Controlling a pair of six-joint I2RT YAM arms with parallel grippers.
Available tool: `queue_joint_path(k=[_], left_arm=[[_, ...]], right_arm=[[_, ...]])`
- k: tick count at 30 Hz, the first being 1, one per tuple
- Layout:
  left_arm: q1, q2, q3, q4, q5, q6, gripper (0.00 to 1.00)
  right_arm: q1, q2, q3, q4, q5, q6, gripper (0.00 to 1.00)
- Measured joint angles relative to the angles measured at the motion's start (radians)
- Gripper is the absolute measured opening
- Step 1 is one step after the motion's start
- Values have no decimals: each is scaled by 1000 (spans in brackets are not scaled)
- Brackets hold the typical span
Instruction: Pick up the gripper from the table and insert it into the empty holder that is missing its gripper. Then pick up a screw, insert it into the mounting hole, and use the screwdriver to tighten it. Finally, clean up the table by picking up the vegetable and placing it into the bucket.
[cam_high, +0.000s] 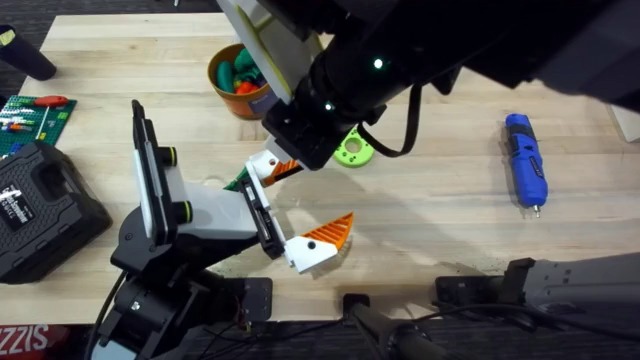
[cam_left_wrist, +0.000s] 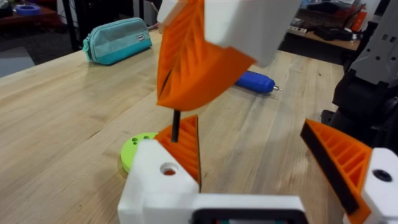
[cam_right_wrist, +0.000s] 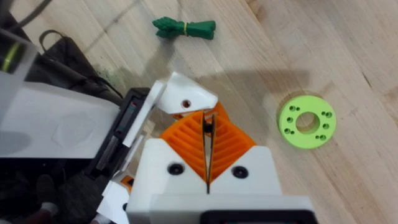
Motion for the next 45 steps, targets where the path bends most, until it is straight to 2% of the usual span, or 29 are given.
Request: queue_joint_path(k=[9,16,27,45], left_arm=[[-1,0,0,1,1,0,986],[-1,0,0,1,1,0,986],[-1,0,0,0,1,-11,986],[-1,0,0,1,1,-11,986]], right_arm=[[0,-3,10,-17,45,-12,7],[2,-58,31,-27,61,-30,7],[104,56,34,-9,62,-121,7],[108,12,34,-10,74,-153,7]])
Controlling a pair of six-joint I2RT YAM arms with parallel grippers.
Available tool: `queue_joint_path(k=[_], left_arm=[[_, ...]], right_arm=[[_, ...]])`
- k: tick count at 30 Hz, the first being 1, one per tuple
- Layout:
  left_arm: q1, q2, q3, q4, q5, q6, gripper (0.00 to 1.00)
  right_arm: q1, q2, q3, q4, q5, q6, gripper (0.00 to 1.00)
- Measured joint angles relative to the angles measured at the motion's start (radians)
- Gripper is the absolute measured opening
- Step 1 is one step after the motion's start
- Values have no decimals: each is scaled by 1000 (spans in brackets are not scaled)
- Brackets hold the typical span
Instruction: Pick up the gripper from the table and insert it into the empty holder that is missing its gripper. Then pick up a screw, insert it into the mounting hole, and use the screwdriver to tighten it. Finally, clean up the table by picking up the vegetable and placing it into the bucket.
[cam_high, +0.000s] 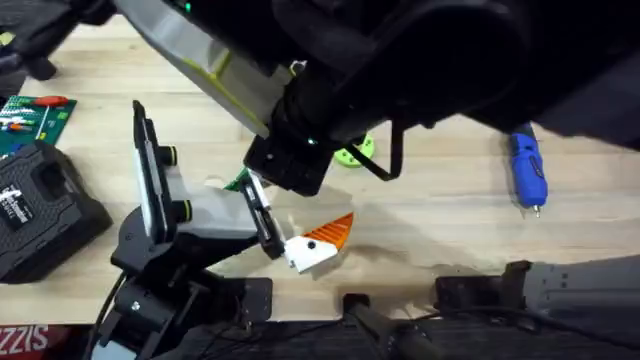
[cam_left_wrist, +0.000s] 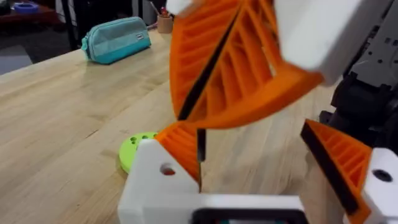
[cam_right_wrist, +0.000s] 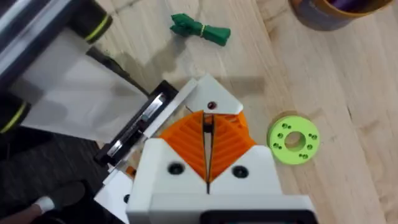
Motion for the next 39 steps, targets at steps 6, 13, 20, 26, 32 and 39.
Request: queue_joint_path(k=[6,13,20,26,32,39], left_arm=[[0,0,0,0,0,0,986],[0,0,0,0,0,0,986],[0,0,0,0,0,0,986],[0,0,0,0,0,0,986],[0,0,0,0,0,0,986],[0,0,0,0,0,0,986]], right_arm=[[0,0,0,34,46,-11,7],[0,2,0,33,50,-18,7],[0,4,0,34,50,-19,7],[0,4,0,34,49,-18,7],[0,9,0,33,49,-18,7],[0,55,0,26,49,-19,7]])
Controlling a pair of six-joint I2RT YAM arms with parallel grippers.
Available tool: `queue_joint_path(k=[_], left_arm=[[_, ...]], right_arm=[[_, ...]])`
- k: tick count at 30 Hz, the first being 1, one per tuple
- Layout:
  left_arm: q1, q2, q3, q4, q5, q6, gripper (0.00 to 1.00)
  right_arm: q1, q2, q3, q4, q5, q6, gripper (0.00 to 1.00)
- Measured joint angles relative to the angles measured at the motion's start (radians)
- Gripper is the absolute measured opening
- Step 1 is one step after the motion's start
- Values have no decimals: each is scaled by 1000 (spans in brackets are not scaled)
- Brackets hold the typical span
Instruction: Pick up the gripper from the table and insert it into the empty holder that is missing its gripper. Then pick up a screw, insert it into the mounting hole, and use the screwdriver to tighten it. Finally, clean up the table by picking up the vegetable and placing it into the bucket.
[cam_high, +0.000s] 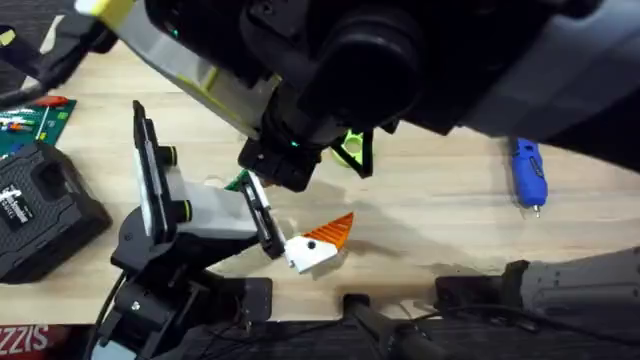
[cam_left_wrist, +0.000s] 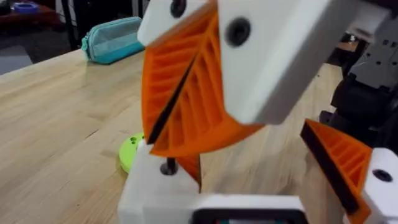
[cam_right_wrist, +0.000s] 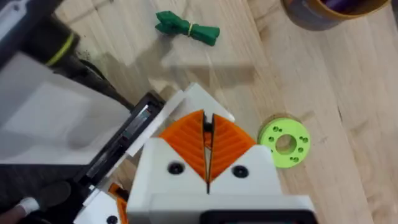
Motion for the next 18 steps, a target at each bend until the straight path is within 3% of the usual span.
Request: queue_joint_path(k=[18], left_arm=[[0,0,0,0,0,0,986]], right_arm=[[0,15,0,-7,-1,0,7]])
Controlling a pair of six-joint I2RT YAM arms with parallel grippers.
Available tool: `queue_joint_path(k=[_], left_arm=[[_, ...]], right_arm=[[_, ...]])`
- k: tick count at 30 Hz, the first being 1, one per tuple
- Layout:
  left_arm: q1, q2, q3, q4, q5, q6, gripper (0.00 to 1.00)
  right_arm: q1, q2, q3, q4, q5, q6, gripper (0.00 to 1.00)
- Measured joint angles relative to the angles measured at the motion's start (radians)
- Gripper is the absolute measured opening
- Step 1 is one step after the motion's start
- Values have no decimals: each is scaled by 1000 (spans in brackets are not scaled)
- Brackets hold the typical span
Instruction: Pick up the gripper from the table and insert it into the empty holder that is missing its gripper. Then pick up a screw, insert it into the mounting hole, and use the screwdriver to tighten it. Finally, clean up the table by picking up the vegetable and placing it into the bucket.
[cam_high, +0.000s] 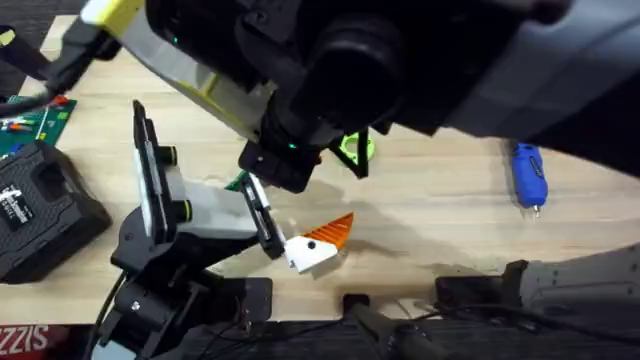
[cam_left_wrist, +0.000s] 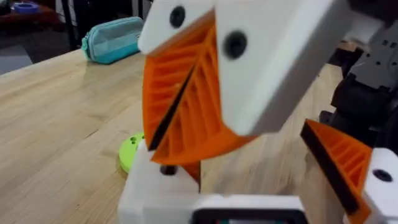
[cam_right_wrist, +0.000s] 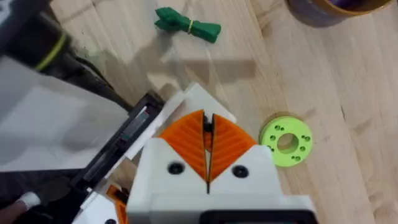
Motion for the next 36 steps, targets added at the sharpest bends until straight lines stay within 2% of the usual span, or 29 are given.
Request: queue_joint_path(k=[14,15,16,17,19,20,27,31,36], left_arm=[[0,0,0,0,0,-3,986],[0,0,0,0,0,-3,986],[0,0,0,0,0,-3,986],[0,0,0,0,-1,-4,986],[1,0,0,0,-4,-4,986],[1,0,0,0,-3,-3,986],[1,0,0,0,-3,-3,986],[1,0,0,0,-3,-3,986],[1,0,0,0,-3,-3,986]], right_arm=[[0,11,0,6,-7,0,5],[0,10,0,6,-7,-1,44],[0,11,0,6,-7,-1,122],[-4,10,7,0,12,-3,652],[-13,5,16,-1,31,-6,919],[-16,-1,19,0,32,-7,974],[5,-66,19,0,22,-6,994],[-7,-144,20,-13,47,7,994],[-18,-162,24,-70,54,20,994]])
